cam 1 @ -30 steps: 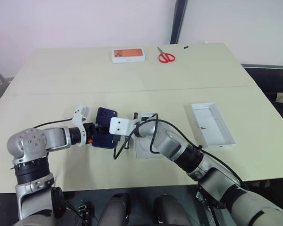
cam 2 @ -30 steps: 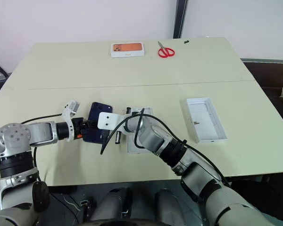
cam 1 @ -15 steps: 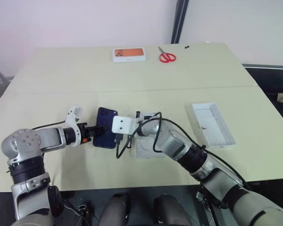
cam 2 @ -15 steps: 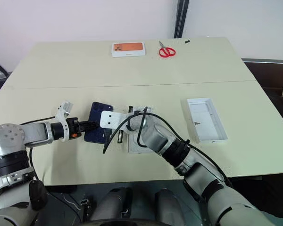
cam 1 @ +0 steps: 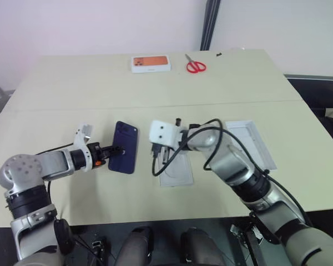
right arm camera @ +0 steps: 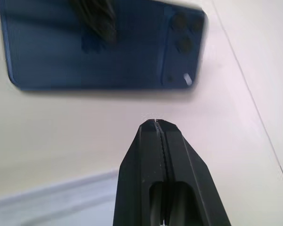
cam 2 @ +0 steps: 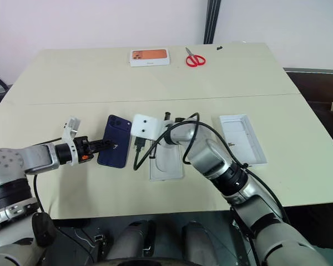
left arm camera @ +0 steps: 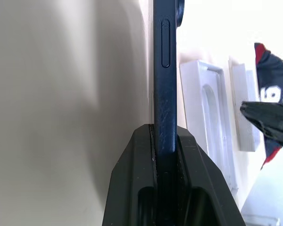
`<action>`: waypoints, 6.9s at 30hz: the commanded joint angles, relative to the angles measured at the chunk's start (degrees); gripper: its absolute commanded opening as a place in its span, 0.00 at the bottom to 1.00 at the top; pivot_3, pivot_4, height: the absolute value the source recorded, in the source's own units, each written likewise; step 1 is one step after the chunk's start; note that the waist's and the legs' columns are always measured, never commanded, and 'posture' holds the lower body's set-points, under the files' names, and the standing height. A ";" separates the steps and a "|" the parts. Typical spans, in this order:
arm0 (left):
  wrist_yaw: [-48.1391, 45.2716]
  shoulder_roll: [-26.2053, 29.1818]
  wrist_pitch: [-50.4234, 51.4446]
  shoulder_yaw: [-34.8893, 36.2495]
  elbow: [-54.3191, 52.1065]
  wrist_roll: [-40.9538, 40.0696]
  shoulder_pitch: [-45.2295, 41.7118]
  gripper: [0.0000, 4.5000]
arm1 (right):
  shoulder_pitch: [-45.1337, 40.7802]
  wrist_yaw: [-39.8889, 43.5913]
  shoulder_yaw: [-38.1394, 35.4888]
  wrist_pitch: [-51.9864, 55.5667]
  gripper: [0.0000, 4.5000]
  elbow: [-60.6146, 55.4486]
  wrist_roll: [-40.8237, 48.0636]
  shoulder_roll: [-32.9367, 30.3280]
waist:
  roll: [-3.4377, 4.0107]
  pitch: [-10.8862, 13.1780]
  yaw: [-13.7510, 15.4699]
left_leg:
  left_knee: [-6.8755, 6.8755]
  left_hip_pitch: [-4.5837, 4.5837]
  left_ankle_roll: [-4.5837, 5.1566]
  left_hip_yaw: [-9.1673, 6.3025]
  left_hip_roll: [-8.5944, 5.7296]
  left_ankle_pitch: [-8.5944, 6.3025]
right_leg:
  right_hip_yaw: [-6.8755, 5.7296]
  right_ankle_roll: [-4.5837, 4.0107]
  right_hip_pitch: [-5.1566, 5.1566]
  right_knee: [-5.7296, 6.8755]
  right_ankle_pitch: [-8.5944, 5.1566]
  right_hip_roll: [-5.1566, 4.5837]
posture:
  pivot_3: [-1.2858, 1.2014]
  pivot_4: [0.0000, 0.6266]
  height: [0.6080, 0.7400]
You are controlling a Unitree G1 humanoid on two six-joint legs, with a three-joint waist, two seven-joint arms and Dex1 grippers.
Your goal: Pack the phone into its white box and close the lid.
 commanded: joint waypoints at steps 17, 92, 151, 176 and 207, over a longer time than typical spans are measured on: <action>40.26 -16.89 -24.27 -21.28 -16.37 -41.84 10.72 0.01 | 9.27 1.53 -13.19 -2.45 0.00 -2.34 7.13 -15.55 | -0.08 0.03 0.28 | 0.14 -0.16 0.04 0.05 0.01 -0.01 | 0.05 0.01 0.02 0.03 0.01 -0.01 | 0.52 0.24 1.00; -33.31 23.56 -68.22 -26.57 -28.16 27.58 34.16 0.37 | 1.10 -6.56 4.47 9.93 0.00 -3.52 9.06 -0.31 | 0.08 0.11 0.10 | -0.05 -0.17 0.37 0.06 0.03 -0.19 | 0.02 -0.06 0.00 -0.16 -0.01 -0.05 | 0.52 0.24 1.00; -33.71 12.31 -54.05 -51.44 -18.21 44.17 5.55 0.01 | 15.58 -0.21 -9.77 -0.08 0.00 -10.75 11.82 -21.25 | 0.07 0.10 0.39 | 0.13 -0.18 0.44 0.07 0.03 -0.22 | 0.00 -0.02 0.08 -0.06 0.00 0.00 | 0.52 0.24 1.00; -37.52 -3.42 -55.59 -62.45 -7.35 51.39 -5.94 0.01 | 19.17 1.67 -12.03 1.85 0.00 -13.16 10.74 -27.12 | 0.07 0.09 2.21 | 0.48 -0.19 0.46 0.04 -0.02 -0.22 | -0.06 0.00 0.30 -0.03 0.01 -0.02 | 0.52 0.24 1.00; -40.75 -12.17 -60.30 -64.44 3.19 56.45 -10.10 0.01 | 22.64 3.00 -17.84 -1.14 0.00 -9.51 10.04 -33.44 | 0.08 0.08 1.77 | 0.53 -0.17 0.44 0.04 -0.01 -0.21 | -0.06 0.02 0.33 -0.03 0.01 0.00 | 0.52 0.24 1.00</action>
